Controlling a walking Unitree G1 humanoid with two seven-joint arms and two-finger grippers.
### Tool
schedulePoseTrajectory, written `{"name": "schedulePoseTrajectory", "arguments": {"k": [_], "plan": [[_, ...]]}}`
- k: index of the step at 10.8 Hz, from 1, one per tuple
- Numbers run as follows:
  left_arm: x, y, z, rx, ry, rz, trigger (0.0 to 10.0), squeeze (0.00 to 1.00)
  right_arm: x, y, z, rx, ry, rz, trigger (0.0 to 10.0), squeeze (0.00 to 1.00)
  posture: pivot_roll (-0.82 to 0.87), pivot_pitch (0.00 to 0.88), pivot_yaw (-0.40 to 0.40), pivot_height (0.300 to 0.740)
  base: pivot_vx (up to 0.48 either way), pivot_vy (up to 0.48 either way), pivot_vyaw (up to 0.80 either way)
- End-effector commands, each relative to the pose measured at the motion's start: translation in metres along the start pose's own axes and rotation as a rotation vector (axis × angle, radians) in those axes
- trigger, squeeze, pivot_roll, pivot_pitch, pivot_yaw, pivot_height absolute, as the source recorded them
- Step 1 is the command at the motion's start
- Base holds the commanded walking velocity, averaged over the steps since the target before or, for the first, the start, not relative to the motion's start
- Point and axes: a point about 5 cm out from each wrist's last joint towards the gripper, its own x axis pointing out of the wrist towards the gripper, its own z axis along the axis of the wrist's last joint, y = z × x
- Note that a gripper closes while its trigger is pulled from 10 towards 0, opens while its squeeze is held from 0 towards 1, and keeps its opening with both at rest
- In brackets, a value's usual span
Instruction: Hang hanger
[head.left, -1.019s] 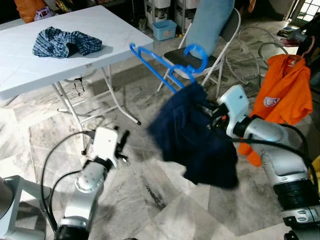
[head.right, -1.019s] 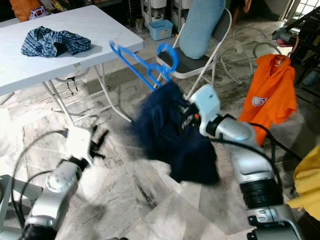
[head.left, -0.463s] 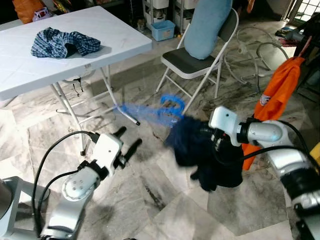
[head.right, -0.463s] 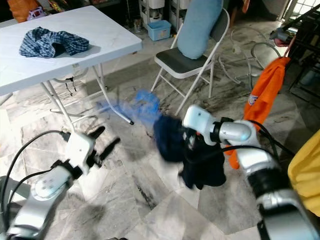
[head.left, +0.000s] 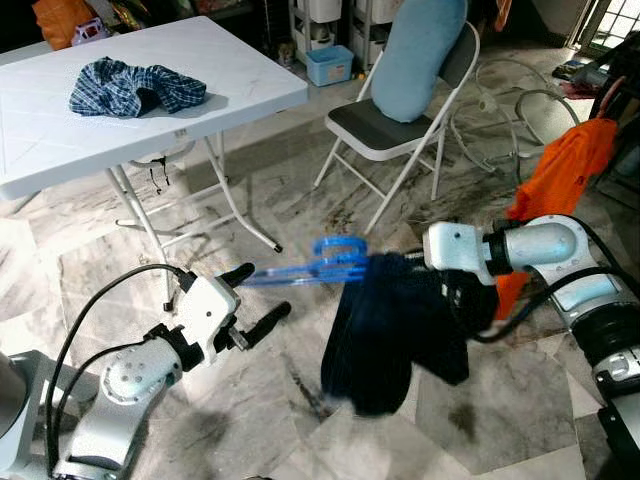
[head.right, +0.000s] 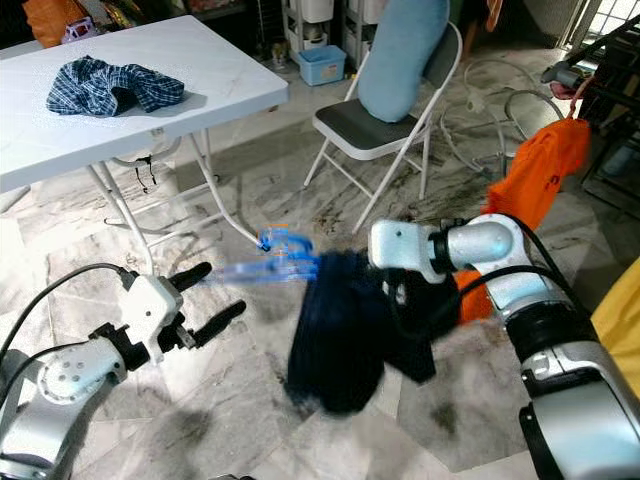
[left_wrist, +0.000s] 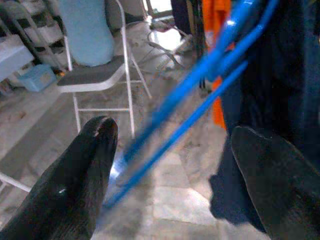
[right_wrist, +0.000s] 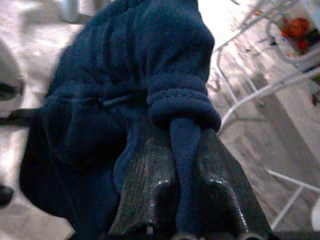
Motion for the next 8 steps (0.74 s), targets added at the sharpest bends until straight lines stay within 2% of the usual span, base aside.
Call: {"name": "schedulePoseTrajectory", "arguments": {"k": [1, 3, 4, 6, 7, 8], "plan": [[0.000, 0.003, 0.007, -0.005, -0.006, -0.029, 10.0, 1.00, -0.004, -0.008, 0.008, -0.057, -0.024, 0.004, 10.0, 0.00, -0.03, 0.081, 0.009, 0.740, 0.000, 0.000, 0.00], [0.005, 0.013, 0.013, 0.000, -0.014, -0.038, 10.0, 1.00, -0.002, -0.003, 0.008, -0.071, -0.044, 0.063, 10.0, 0.00, -0.03, 0.078, 0.012, 0.740, 0.000, 0.000, 0.00], [0.006, 0.014, 0.009, 0.033, 0.018, -0.057, 10.0, 1.00, -0.004, -0.005, 0.011, -0.084, -0.073, 0.059, 10.0, 0.00, -0.03, 0.078, 0.012, 0.740, 0.000, 0.000, 0.00], [0.004, 0.010, 0.000, 0.014, 0.075, -0.147, 10.0, 1.00, -0.011, -0.010, 0.023, -0.088, -0.135, 0.097, 10.0, 0.00, -0.04, 0.079, 0.012, 0.740, 0.000, 0.000, 0.00], [0.004, 0.005, -0.001, -0.006, 0.085, -0.216, 10.0, 0.00, -0.014, -0.012, 0.025, -0.100, -0.138, 0.104, 10.0, 0.00, -0.05, 0.079, 0.012, 0.740, 0.000, 0.000, 0.00], [0.005, 0.003, -0.001, -0.009, 0.075, -0.233, 6.7, 0.00, -0.016, -0.012, 0.026, -0.104, -0.140, 0.116, 10.0, 0.00, -0.05, 0.080, 0.010, 0.740, 0.000, 0.000, 0.00]]}}
